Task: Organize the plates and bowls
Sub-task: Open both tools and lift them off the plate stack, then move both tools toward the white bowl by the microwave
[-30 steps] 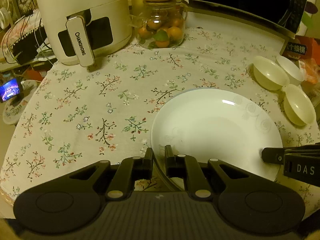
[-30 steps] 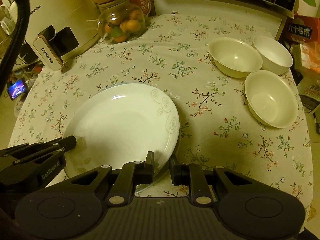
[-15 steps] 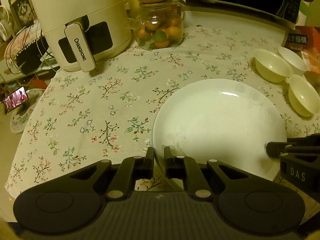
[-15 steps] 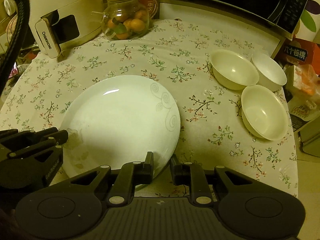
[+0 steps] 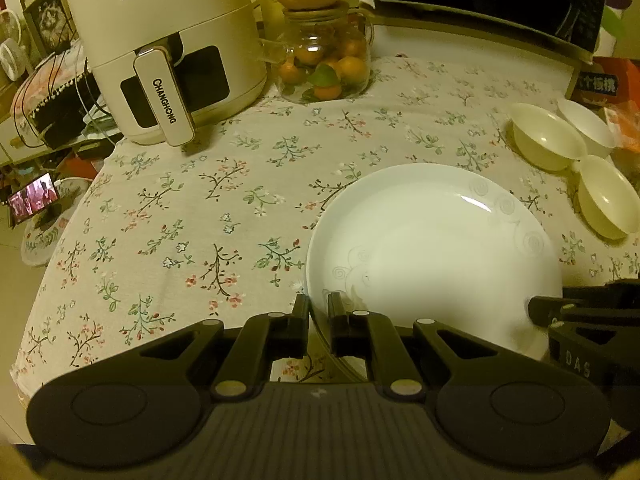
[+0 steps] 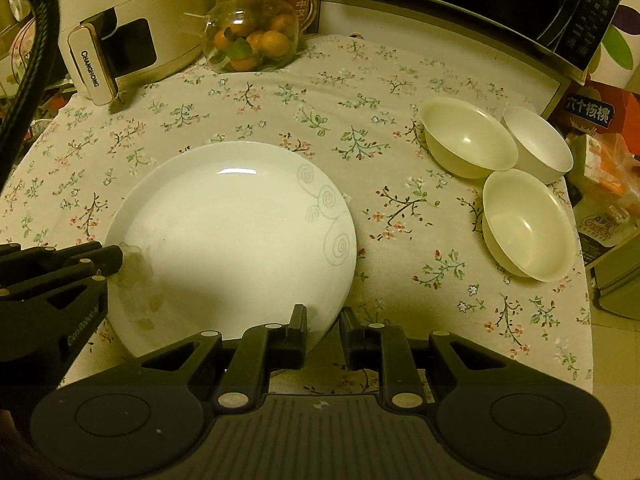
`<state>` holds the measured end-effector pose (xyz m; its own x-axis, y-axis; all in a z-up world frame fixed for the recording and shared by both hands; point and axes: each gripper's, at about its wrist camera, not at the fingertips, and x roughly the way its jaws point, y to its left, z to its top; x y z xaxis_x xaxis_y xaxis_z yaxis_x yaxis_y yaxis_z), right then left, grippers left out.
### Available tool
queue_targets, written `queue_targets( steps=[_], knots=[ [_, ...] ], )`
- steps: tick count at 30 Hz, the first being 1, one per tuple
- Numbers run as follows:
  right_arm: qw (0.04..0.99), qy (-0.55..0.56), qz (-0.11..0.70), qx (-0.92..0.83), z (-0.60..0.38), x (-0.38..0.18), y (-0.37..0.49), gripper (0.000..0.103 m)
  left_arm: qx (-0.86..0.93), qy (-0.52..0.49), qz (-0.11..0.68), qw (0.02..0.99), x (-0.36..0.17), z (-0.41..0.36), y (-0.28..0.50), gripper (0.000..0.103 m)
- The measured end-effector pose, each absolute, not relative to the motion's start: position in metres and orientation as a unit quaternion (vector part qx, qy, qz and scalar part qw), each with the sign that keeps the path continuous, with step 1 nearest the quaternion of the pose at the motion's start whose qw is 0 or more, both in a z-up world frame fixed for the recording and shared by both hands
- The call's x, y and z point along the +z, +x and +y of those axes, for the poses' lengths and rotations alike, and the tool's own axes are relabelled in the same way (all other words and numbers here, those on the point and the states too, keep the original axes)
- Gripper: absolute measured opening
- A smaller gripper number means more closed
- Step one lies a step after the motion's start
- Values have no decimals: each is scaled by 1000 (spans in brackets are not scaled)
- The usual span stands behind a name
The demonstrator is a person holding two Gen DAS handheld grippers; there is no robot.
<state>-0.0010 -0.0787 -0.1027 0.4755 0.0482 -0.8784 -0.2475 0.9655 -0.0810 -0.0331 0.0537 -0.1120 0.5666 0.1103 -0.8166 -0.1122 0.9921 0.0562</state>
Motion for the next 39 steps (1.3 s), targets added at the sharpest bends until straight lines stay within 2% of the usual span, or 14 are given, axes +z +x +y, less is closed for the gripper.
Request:
queue_targets(
  steps=[8,11,15,20,22,26,30,36,39],
  knots=[
    [851,-80,510,93,-83,-104,2,21,66,-29,462,884,-107,63,-30,9],
    [854,-71,508,92,-87,-101,4,22,68,-39,460,884,-103,66,-29,16],
    [860,-53,499,94,-97,-93,6,33,71,-50,452,888,-96,70,-27,21],
    [868,-31,486,101,-109,-78,10,40,67,-72,445,890,-87,75,-22,25],
    [871,-23,480,103,-114,-72,11,44,63,-78,441,892,-83,75,-19,35],
    [876,-11,470,107,-122,-62,13,52,56,-79,430,898,-75,70,-15,48],
    [879,-1,463,110,-133,-53,19,64,39,-90,421,902,-66,63,-9,70],
    [887,15,448,113,-156,-33,28,86,15,-99,404,909,-50,52,4,87],
    [893,38,436,109,-177,-20,37,88,4,-105,391,914,-42,47,14,93]
  ],
)
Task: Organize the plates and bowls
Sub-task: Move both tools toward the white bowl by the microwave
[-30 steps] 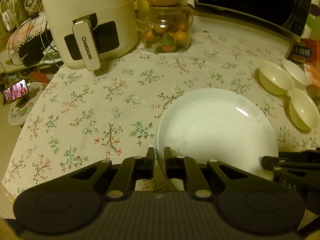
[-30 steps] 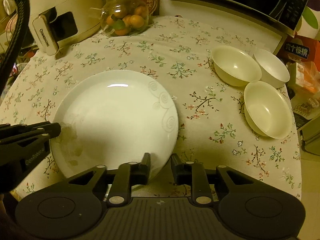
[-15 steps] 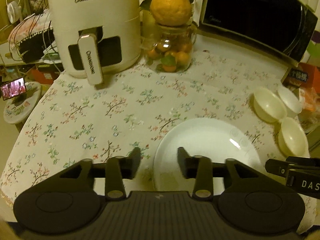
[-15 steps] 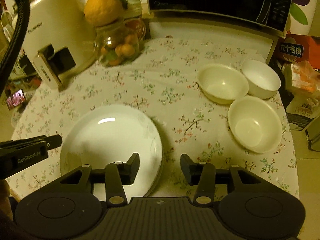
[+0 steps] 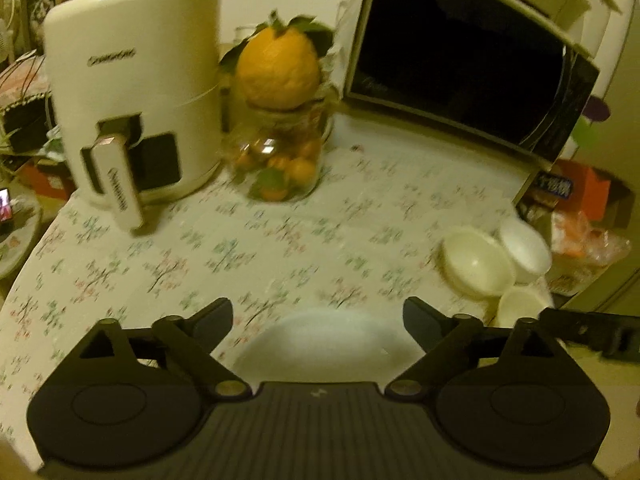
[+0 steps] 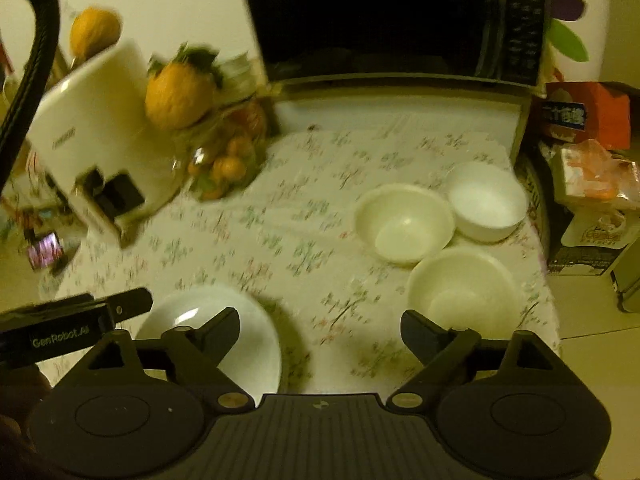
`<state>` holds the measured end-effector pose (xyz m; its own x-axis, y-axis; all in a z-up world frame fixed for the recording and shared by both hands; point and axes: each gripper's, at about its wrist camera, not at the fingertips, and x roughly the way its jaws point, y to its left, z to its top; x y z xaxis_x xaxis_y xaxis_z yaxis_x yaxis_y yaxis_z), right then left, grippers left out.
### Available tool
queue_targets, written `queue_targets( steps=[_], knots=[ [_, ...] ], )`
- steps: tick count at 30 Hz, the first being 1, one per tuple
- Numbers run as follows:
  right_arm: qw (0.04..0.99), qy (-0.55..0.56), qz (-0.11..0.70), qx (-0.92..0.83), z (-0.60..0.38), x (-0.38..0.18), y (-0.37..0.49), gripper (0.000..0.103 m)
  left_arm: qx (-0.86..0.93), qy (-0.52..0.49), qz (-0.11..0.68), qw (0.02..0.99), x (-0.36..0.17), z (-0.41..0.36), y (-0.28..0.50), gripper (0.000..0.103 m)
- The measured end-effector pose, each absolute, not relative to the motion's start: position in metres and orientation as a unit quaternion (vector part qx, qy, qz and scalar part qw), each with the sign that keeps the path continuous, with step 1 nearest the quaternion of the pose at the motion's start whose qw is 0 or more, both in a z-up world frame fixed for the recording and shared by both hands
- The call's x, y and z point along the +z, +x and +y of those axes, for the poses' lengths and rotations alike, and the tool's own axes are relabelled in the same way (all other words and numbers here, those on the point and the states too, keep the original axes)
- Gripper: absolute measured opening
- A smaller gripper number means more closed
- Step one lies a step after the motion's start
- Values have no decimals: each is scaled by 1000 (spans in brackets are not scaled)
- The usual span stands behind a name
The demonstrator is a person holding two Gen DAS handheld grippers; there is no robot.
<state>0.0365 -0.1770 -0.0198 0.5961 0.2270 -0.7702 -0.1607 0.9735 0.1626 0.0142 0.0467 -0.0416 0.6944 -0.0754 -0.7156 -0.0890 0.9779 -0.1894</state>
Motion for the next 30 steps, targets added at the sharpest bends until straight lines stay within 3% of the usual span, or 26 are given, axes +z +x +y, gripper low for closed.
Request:
queue_targets(
  steps=[10,30],
  knots=[
    [900,148,407,40,-263,2,64,90,-38,-133,398,907,-39,9,54,97],
    [876,188,442,-37,-326,-27,111,90,-101,-109,417,897,-59,-88,140,92]
  ],
)
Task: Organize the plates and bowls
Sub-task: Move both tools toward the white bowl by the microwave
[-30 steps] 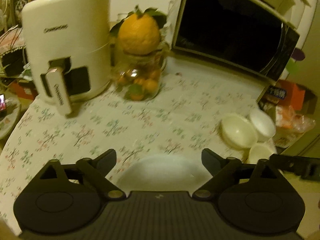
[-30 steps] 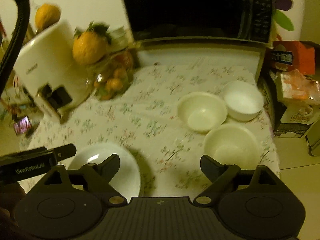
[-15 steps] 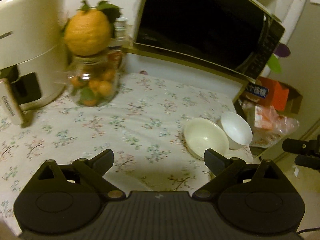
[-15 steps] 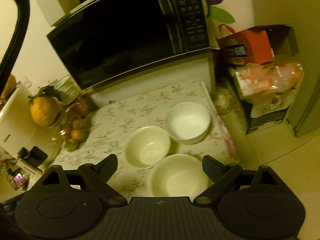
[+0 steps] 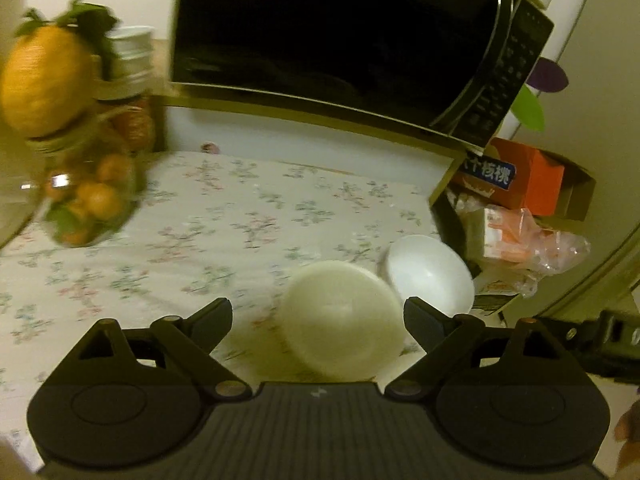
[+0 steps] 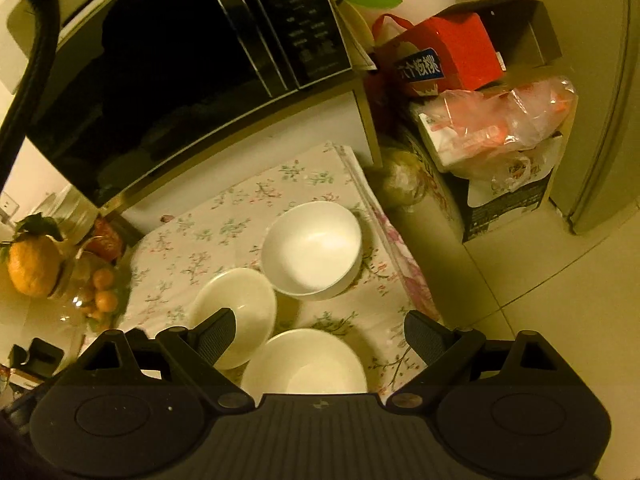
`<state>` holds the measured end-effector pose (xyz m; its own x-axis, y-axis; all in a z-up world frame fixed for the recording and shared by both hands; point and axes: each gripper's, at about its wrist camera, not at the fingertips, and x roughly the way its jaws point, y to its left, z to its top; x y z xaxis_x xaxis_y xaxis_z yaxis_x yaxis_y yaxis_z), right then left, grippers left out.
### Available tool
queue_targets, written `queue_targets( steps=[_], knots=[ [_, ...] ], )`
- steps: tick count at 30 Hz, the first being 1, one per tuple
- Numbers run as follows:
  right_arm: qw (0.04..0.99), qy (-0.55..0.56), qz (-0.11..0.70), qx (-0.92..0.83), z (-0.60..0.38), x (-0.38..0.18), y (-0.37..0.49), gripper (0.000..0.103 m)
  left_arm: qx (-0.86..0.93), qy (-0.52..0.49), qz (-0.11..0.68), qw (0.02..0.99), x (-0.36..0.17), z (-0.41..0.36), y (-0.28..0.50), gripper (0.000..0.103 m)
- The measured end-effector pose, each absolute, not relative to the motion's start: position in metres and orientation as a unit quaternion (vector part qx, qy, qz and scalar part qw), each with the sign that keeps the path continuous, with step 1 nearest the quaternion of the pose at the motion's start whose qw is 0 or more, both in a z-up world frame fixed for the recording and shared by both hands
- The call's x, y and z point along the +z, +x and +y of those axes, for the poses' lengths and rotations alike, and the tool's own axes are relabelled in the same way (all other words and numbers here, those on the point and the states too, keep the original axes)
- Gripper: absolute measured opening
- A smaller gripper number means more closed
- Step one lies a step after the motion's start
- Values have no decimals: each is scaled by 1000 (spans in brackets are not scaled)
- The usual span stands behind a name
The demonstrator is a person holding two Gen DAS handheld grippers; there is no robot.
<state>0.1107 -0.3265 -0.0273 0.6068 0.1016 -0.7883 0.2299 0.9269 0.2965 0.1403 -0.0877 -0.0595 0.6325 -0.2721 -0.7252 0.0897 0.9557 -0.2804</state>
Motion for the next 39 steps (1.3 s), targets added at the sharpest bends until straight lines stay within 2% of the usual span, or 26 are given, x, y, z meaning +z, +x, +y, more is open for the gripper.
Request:
queue_targets(
  steps=[13,23,35,39],
  knots=[
    [865,205,452,-74,-360,-64,149,90,-132,-28,401,906,-81,-152,191,89],
    [859,228,452,-80,-364,-80,169,90,-126,-18,414,902,-101,-173,211,87],
    [843,257,463,-89,-365,-100,184,78,-121,-14,422,899,-113,-180,231,71],
    [843,253,467,-81,-361,-105,190,74,-126,-11,430,894,-119,-182,235,61]
  ],
)
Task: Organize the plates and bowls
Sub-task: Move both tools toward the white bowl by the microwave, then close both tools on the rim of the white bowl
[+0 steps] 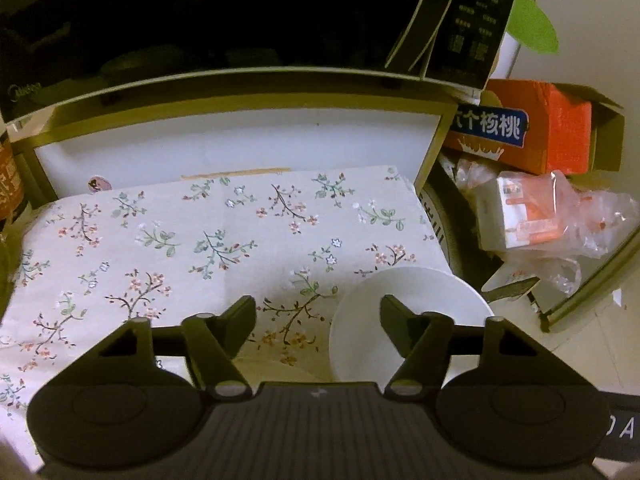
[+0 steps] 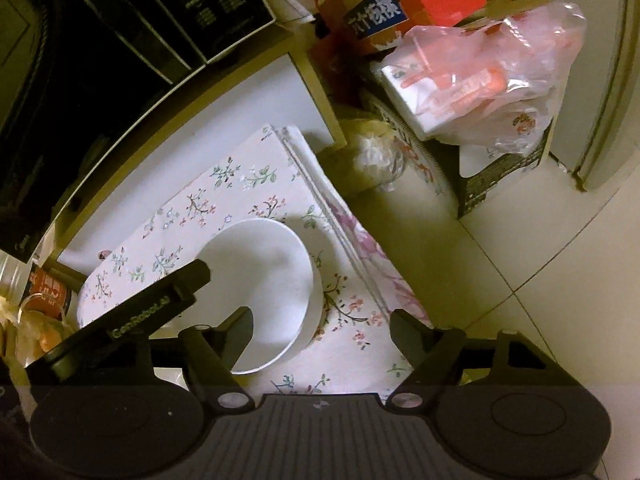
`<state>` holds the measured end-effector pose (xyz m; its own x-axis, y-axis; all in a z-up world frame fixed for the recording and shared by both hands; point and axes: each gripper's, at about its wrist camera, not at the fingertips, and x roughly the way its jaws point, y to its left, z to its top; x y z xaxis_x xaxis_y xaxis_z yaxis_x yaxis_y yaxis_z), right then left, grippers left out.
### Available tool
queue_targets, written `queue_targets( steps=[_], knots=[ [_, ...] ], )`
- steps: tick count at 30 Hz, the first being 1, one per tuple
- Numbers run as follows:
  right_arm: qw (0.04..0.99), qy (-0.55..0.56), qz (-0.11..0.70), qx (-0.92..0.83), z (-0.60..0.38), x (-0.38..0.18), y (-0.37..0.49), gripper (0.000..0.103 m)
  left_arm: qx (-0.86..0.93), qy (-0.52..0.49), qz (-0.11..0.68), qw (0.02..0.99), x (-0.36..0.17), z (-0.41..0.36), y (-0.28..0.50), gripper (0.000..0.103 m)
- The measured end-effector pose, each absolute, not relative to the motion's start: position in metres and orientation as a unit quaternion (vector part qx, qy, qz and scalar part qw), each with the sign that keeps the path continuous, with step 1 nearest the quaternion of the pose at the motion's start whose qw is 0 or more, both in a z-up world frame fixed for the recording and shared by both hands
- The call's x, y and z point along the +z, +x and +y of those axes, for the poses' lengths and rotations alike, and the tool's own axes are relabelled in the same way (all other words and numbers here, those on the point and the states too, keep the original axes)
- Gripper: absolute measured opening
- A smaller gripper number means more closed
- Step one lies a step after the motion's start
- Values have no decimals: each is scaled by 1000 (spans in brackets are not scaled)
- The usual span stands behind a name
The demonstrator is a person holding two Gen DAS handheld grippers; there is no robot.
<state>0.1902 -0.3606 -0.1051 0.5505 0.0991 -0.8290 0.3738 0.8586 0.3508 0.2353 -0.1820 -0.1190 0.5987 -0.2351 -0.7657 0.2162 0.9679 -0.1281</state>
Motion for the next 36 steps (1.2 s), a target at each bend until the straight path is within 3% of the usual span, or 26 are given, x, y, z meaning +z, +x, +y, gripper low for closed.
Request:
queue_targets(
  steps=[4,14,20,25,27,36],
  knots=[
    [842,251,470,-80,-358,-108,194,68,-132,-23,438,889,-124,-181,240,52],
    [837,256,477,-81,-357,-118,197,54,-138,-21,441,887,-127,-177,240,43],
    [835,257,480,-80,-354,-121,198,45,-147,-18,447,883,-129,-180,239,20],
    [836,243,486,-73,-350,-127,199,23,-162,-22,448,879,-128,-183,238,8],
    [835,247,487,-69,-350,-127,200,14,-163,-19,446,880,-125,-185,237,7],
    [847,242,468,-67,-352,-106,193,12,-168,-16,406,898,-91,-183,218,4]
  ],
)
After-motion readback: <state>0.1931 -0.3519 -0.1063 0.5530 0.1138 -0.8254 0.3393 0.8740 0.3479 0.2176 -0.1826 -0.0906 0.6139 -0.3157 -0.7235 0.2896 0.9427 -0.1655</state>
